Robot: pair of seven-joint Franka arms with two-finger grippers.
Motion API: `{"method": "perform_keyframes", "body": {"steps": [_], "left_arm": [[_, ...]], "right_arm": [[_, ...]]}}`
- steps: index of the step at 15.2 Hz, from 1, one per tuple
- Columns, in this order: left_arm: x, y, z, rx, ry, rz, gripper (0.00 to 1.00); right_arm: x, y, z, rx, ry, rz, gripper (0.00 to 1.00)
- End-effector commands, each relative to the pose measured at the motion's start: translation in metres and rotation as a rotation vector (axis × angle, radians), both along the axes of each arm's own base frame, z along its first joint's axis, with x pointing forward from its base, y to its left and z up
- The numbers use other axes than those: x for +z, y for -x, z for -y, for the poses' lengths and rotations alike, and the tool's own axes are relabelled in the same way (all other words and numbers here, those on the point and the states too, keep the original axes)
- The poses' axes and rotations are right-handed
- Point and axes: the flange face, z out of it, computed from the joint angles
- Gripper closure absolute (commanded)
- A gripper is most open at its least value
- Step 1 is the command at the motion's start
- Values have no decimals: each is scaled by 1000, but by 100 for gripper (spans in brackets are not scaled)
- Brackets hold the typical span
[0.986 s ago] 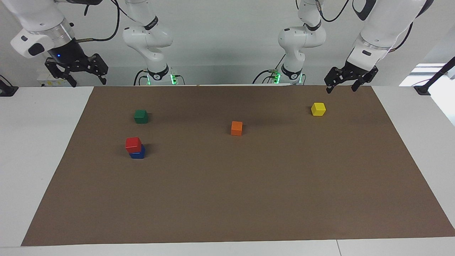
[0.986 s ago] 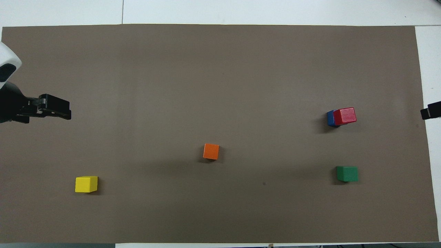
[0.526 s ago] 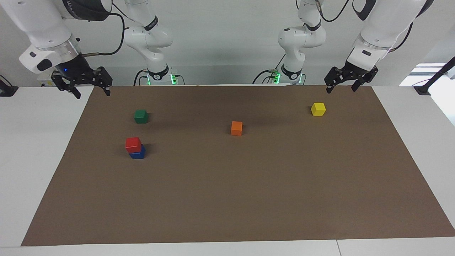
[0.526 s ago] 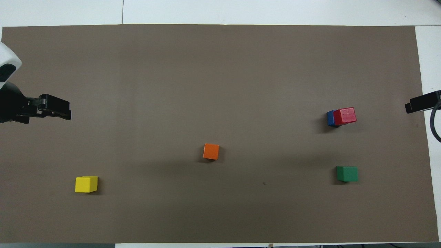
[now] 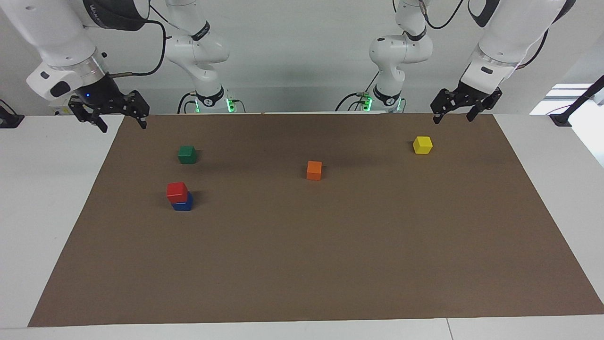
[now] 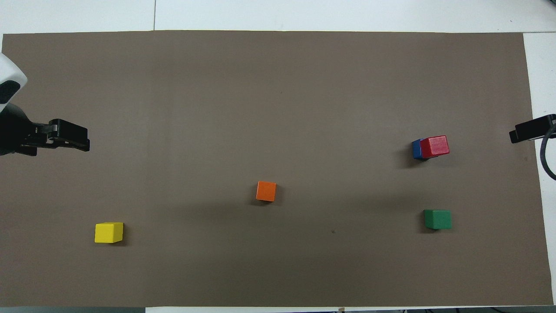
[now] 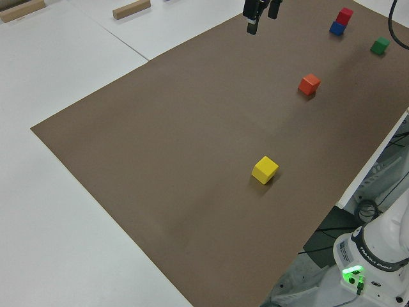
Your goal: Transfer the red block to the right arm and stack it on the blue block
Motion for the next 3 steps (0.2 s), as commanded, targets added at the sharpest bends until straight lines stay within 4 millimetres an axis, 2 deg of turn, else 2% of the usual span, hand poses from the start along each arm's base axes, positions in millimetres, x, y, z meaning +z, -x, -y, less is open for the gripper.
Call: {"method": "perform_keyframes", "body": {"steps": [1, 3], "left_arm": [[2, 9, -2, 2, 11, -6, 0], [2, 9, -2, 2, 11, -7, 0]], "right_arm": [[1, 2, 3, 5, 14, 11, 0], [0, 2, 3, 4, 14, 8, 0]]}}
